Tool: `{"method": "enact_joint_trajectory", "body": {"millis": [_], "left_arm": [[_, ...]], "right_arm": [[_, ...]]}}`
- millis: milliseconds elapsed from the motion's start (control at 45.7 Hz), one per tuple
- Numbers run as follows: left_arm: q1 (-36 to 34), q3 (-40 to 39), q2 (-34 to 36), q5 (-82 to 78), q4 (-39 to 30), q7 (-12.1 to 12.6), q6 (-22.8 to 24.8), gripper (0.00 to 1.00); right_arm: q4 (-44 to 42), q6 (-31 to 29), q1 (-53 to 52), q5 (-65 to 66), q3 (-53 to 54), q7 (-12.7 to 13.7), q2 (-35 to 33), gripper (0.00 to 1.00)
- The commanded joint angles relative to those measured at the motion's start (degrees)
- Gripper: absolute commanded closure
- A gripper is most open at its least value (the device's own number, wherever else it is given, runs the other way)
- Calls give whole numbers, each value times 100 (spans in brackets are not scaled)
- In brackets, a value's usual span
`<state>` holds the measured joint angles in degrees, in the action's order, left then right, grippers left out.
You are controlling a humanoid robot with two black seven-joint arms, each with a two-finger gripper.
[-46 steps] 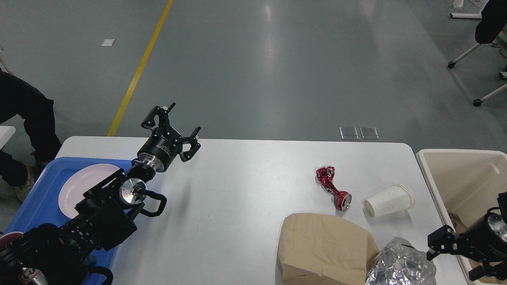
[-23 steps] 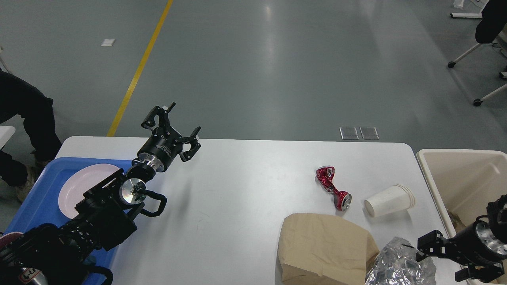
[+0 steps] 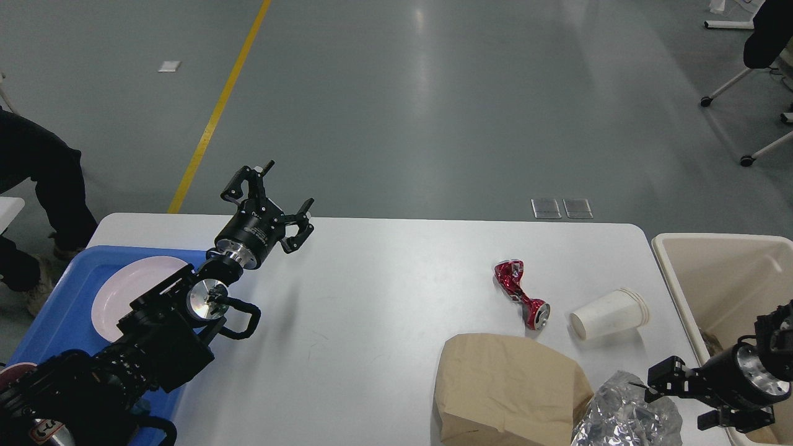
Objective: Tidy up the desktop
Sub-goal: 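Reach the right gripper down to the foil package nearest the robot, then grasp the near foil package with the right gripper and lift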
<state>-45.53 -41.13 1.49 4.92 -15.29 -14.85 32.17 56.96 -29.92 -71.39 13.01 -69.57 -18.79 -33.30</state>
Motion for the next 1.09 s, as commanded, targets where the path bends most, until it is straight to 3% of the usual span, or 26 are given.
{"method": "enact_joint_trajectory", "body": {"millis": [0, 109, 197, 941, 1072], "left_arm": [[0, 0, 0, 0, 0, 0, 0, 3], [0, 0, 0, 0, 0, 0, 0, 3], [0, 0, 0, 0, 0, 0, 0, 3], [0, 0, 0, 0, 0, 0, 0, 3], [0, 0, 0, 0, 0, 0, 0, 3]], "right_arm": [[-97, 4, 11, -9, 13, 7, 25, 66], [-150, 4, 11, -18, 22, 7, 34, 91], [-159, 4, 11, -18, -4, 7, 34, 100], [-150, -136, -244, 44, -382, 7, -177, 100], [-150, -636, -647, 70, -505, 7, -440, 100]]}}
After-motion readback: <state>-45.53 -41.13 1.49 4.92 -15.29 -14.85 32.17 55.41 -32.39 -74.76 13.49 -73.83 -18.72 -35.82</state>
